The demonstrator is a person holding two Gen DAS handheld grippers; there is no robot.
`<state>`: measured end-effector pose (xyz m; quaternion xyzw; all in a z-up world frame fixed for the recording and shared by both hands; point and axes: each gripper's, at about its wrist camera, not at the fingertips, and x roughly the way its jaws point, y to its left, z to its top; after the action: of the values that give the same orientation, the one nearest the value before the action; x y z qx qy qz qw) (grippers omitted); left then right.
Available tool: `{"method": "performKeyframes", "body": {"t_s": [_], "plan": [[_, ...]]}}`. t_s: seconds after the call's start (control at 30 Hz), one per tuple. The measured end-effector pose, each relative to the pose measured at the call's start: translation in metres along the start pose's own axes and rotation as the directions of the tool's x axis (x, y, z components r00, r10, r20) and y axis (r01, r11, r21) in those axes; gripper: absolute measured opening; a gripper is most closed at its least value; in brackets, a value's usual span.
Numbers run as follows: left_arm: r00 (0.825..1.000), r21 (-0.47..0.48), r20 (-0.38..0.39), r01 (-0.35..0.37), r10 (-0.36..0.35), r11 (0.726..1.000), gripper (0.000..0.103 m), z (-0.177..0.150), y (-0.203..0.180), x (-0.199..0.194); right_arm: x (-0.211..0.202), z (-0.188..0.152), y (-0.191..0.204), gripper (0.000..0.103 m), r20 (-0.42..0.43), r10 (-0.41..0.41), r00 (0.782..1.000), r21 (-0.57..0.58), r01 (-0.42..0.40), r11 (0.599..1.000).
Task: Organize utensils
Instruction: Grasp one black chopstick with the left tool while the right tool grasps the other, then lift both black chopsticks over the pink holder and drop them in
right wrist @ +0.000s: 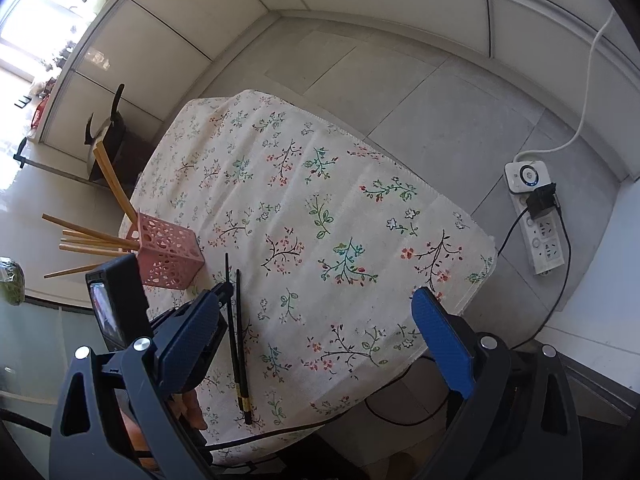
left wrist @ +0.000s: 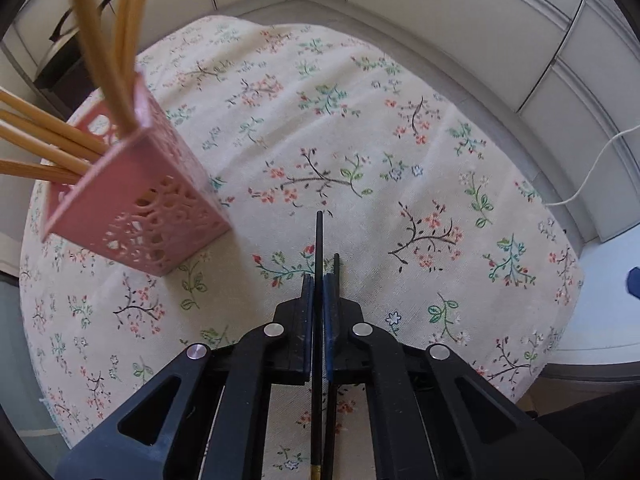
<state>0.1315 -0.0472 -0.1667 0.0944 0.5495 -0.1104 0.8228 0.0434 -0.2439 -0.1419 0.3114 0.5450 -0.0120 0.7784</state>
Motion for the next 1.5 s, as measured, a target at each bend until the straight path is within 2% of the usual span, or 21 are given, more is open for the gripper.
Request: {"method": "performKeyframes", "body": {"t_s": [0.37, 0.53, 0.63, 0.7, 0.87, 1.1, 1.17, 1.2, 1.27, 1.3, 1.33, 1.5], "plan": [[0.993, 0.0, 0.118, 0.018, -0.018, 1.0, 0.004, -0.028, 0.012, -0.072, 0.047, -0.008, 0.034, 0.094, -0.109, -0.046, 0.993, -0.072, 0.038, 0.997], [0.979, -0.027, 0.204, -0.003, 0.009, 1.0, 0.004, -0.053, 0.028, -0.116, 0.083, -0.013, 0.068, 0.094, -0.145, -0.111, 0.983, -0.174, 0.085, 0.981], [0.965, -0.058, 0.258, -0.04, 0.054, 0.997, 0.004, -0.067, 0.04, -0.138, 0.109, -0.017, 0.086, 0.094, -0.193, -0.137, 0.972, -0.223, 0.092, 0.97], [0.955, -0.079, 0.287, -0.053, 0.074, 0.995, 0.004, -0.075, 0.049, -0.152, 0.123, -0.021, 0.098, 0.092, -0.198, -0.164, 0.966, -0.265, 0.109, 0.958], [0.939, -0.125, 0.332, -0.051, 0.09, 0.991, 0.004, -0.082, 0.068, -0.171, 0.154, -0.031, 0.123, 0.075, -0.228, -0.222, 0.948, -0.351, 0.133, 0.927], [0.933, -0.144, 0.349, -0.043, 0.091, 0.989, 0.004, -0.082, 0.077, -0.178, 0.168, -0.036, 0.145, 0.072, -0.159, -0.269, 0.95, -0.409, 0.184, 0.894], [0.932, -0.145, 0.35, -0.042, 0.092, 0.988, 0.004, -0.082, 0.077, -0.177, 0.168, -0.039, 0.149, 0.053, -0.114, -0.296, 0.948, -0.432, 0.221, 0.874], [0.933, -0.147, 0.348, -0.042, 0.092, 0.988, 0.004, -0.081, 0.077, -0.177, 0.168, -0.04, 0.151, 0.048, -0.094, -0.307, 0.947, -0.444, 0.236, 0.864], [0.933, -0.149, 0.346, -0.043, 0.093, 0.988, 0.004, -0.081, 0.076, -0.176, 0.167, -0.043, 0.153, 0.029, -0.082, -0.29, 0.953, -0.457, 0.223, 0.861], [0.933, -0.15, 0.346, -0.042, 0.093, 0.988, 0.004, -0.081, 0.077, -0.175, 0.166, -0.043, 0.153, 0.023, -0.081, -0.282, 0.956, -0.456, 0.216, 0.863], [0.933, -0.15, 0.346, -0.043, 0.093, 0.988, 0.004, -0.08, 0.077, -0.175, 0.164, -0.044, 0.152, 0.011, -0.081, -0.274, 0.958, -0.455, 0.209, 0.866], [0.933, -0.162, 0.347, -0.044, 0.098, 0.986, 0.004, -0.081, 0.079, -0.175, 0.148, -0.046, 0.137, 0.005, -0.081, -0.199, 0.977, -0.398, 0.151, 0.905]]}}
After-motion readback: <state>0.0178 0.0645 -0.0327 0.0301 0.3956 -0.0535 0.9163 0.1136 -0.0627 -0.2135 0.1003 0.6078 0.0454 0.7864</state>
